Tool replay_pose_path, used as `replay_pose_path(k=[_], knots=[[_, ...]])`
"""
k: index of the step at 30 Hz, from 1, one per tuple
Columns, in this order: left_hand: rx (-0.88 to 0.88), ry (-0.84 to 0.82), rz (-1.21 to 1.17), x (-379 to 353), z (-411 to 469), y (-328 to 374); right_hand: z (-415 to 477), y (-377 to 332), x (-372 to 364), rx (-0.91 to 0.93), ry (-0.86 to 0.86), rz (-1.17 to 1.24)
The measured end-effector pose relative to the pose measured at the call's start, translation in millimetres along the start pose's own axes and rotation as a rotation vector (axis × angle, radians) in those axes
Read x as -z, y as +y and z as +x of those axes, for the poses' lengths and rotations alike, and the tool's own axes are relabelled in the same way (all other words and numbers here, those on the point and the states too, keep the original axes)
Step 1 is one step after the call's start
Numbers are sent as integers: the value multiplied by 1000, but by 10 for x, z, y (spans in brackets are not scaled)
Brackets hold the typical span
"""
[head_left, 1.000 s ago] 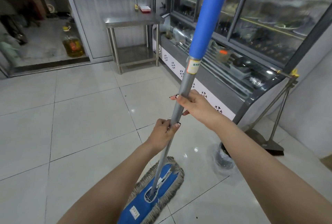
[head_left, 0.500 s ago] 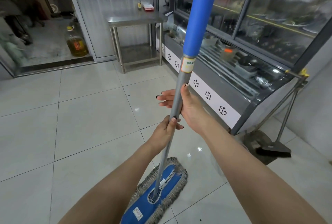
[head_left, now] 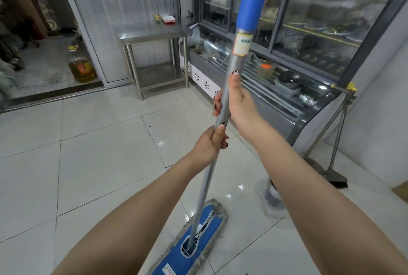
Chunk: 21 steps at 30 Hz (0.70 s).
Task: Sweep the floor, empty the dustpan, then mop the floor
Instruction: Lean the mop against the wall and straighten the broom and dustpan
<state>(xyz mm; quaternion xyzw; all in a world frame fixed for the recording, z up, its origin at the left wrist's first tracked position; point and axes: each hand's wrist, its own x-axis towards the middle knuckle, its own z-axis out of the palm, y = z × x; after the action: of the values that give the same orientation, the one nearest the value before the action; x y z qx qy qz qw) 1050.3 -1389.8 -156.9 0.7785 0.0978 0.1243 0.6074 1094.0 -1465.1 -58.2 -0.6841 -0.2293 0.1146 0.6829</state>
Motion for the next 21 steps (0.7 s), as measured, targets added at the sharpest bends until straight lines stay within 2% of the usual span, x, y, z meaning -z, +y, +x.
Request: replay_pose_path(k=[4,10,21], knots=[[-92,-38,-36,-184,15,340,-59,-304,234,7,34,26],[-190,-132,-41,-702,-57,770,-325,-673,761,26,182,6],[-243,-327,17,-2437,-247,1516,-987,-958,2519,30,447,-63]])
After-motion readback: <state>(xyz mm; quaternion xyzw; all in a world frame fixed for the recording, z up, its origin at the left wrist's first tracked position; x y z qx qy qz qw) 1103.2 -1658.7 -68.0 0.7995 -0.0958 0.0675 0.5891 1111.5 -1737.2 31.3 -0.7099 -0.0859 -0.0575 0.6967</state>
